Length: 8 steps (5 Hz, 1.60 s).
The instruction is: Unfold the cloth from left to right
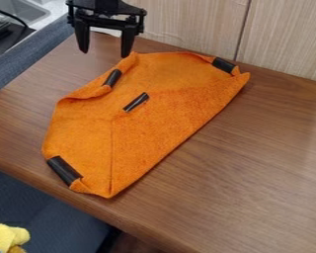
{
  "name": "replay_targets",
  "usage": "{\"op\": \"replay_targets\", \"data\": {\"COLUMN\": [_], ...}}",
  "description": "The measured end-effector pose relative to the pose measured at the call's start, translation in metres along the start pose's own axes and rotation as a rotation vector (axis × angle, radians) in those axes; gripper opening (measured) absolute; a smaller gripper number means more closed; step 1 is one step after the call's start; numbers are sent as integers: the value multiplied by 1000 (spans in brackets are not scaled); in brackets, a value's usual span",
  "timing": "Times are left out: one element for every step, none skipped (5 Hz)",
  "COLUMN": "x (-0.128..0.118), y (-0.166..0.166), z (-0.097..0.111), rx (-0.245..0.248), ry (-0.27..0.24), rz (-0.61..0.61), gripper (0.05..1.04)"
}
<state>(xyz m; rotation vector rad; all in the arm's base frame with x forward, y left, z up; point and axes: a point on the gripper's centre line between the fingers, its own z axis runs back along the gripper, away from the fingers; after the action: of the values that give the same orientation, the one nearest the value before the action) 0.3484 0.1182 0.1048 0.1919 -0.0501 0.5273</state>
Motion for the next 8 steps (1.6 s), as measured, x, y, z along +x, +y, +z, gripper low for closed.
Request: {"op": "replay_targets", "data": {"x": [-2,-18,-35,-48,-61,-62,-61,-61], "y": [-2,-9,-20,-27,-39,-40,-38,-38], "z": [-11,-24,-29,-31,-36,-36,-36,-36], "rx": [9,11,-43,-85,-95,-96,-72,-69], "ry": [30,78,96,125,148,148,141,147], "rz": [-6,-57,-136,-193,-281,-282,-270,-275], "gripper": [1000,1000,1000,1000,1000,1000,1000,1000]}}
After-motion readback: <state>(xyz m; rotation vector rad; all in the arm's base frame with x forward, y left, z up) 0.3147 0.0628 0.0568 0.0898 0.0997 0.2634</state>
